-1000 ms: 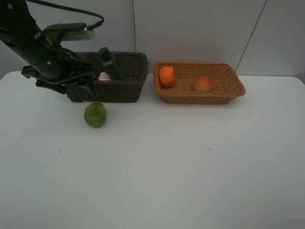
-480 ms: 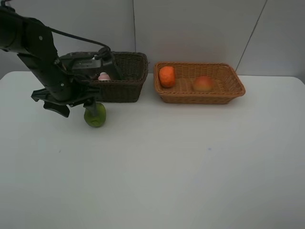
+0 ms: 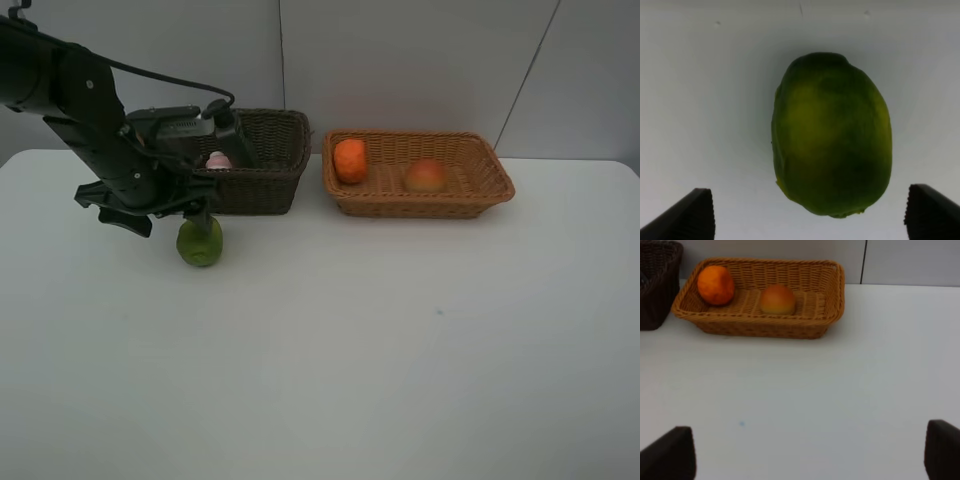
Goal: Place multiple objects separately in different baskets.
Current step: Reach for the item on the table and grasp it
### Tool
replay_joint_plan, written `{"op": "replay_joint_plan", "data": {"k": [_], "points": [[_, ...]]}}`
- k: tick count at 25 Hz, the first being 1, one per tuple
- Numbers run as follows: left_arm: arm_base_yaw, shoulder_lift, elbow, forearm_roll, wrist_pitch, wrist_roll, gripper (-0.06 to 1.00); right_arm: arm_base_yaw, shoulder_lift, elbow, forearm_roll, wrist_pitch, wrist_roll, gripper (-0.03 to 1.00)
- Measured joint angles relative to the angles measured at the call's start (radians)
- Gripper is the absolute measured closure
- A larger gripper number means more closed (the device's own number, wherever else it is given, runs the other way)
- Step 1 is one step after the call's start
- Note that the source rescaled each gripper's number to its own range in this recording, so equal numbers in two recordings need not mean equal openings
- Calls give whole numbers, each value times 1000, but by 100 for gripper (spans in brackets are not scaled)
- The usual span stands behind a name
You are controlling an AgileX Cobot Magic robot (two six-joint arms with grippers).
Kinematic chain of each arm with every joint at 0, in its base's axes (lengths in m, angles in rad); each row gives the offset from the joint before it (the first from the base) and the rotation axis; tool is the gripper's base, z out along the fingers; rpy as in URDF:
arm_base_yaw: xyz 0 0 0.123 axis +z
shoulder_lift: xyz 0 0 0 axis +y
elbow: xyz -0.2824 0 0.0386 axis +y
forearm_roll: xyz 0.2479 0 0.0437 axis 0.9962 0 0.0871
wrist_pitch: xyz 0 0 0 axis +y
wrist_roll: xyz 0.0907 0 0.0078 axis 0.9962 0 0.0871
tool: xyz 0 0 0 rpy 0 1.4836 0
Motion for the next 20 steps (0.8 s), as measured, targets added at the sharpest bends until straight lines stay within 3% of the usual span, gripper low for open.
{"op": "replay_joint_plan", "data": {"k": [11,20], "points": [[-23,72,0,-47,-124,71,-5,0,0,0,0,0,0,0],[-23,86,0,-43,-160,69,-5,0,0,0,0,0,0,0]]}}
